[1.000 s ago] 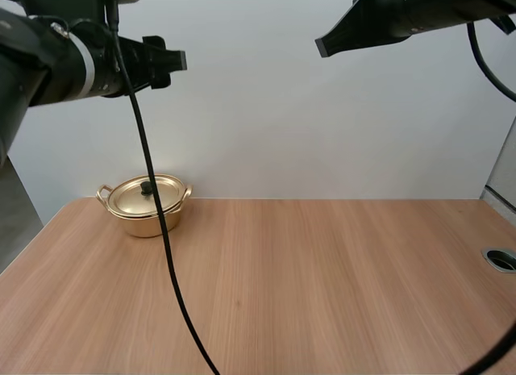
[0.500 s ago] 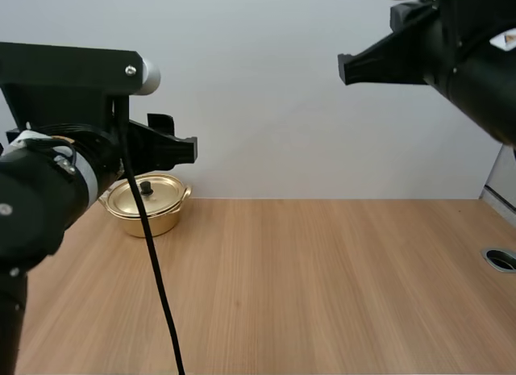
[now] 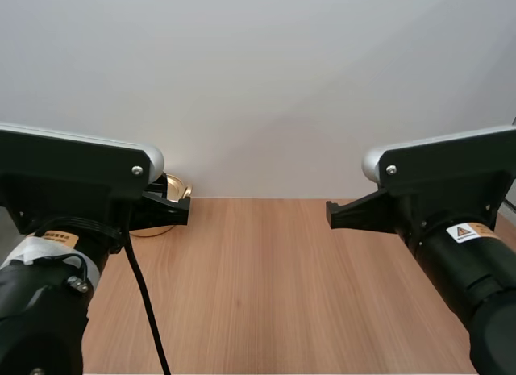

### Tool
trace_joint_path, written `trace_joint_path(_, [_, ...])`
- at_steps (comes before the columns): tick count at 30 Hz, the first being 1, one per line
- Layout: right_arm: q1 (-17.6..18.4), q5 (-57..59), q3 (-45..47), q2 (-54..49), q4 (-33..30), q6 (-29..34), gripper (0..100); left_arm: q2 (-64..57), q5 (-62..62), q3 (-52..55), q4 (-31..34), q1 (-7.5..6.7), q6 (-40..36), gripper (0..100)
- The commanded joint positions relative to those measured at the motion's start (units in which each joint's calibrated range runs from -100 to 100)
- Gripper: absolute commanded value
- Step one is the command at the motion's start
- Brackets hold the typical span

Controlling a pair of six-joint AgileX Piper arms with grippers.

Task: Open the pot, put the car inside, and close it

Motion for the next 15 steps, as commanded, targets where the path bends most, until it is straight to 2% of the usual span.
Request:
trace_joint_path(1, [0.4,2.8,0.3,0.0,5.8,0.2,0,0.0,-2.8,1.2,-0.8,-0.02,-2.1,100])
trace_joint_path(3, [2.3,2.0,0.3,0.0,4.1,-0.1,0,0.0,-2.8,1.4,-0.8,-0.02,-5.8,100])
trace_joint_path(5, [4.8,1.9,0.3,0.0,-0.4,-0.1,0,0.0,-2.6,1.4,-0.8,-0.02,-8.3,100])
trace_joint_path(7, [7.0,2.1,0.3,0.0,-6.9,-0.1,0,0.0,-1.2,1.4,-0.8,-0.02,-9.5,100])
trace_joint_path(10, [8.8,2.3,0.3,-0.3,-20.4,1.0,0,0.0,2.6,1.4,-1.8,-0.02,-10.1,100])
trace_joint_path(13, [9.3,2.3,0.3,-1.0,-31.1,8.1,0,0.0,1.8,1.4,-2.1,-0.02,-10.0,100])
trace_joint_path(15, [9.3,2.3,0.3,-1.7,-37.5,15.9,0,0.0,0.5,1.4,-2.1,-0.04,-9.6,100])
